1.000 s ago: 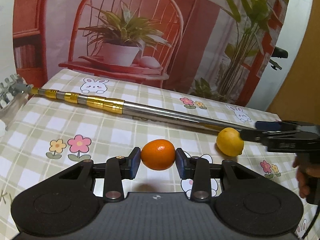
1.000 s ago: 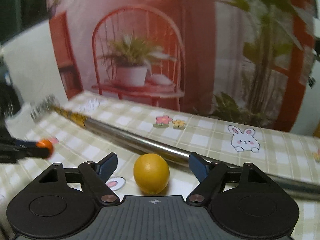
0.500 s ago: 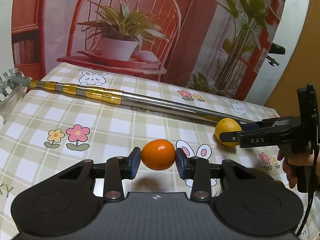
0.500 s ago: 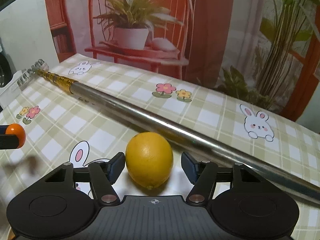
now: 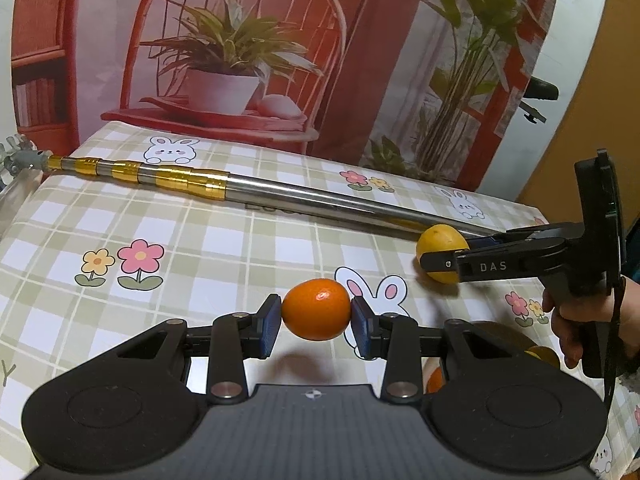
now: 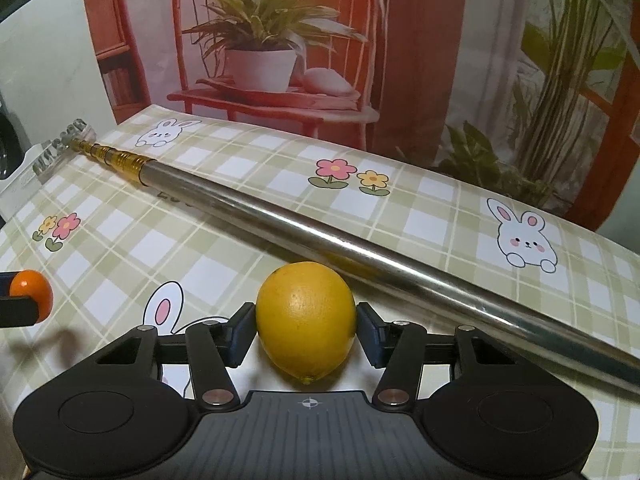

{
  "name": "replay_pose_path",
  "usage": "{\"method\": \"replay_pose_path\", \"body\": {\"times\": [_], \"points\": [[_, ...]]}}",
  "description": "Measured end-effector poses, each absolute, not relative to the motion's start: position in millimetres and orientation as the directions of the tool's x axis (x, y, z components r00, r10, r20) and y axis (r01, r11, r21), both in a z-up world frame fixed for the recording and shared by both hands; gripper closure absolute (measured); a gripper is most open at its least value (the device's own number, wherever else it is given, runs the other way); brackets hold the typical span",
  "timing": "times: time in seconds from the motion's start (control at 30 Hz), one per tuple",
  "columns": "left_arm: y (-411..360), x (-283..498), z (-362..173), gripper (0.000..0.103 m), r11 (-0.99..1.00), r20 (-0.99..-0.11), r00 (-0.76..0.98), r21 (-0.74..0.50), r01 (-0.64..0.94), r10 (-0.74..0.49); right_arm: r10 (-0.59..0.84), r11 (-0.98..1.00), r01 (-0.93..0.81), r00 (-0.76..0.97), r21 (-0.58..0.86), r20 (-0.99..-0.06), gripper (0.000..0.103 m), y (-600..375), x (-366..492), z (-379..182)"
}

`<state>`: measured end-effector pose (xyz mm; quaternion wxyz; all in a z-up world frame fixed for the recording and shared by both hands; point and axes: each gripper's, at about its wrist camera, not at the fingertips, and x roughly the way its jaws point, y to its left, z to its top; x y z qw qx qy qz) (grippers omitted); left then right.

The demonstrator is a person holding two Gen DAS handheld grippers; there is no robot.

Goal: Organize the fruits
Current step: 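Carry the mandarin and yellow citrus over the white plate with both tools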

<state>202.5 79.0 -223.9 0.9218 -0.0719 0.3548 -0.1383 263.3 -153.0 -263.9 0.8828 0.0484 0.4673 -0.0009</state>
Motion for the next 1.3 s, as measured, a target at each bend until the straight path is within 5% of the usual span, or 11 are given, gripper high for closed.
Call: {"method": "replay_pose_path", "body": {"times": [1.3], "points": [[26.7, 101.8, -186.4, 0.063, 0.904, -0.594, 0.687, -0.195, 0.381, -0.418, 0.01, 0.949, 0.198, 0.756, 0.244, -0.655, 0.053, -115.4, 43.9, -167.7]]}}
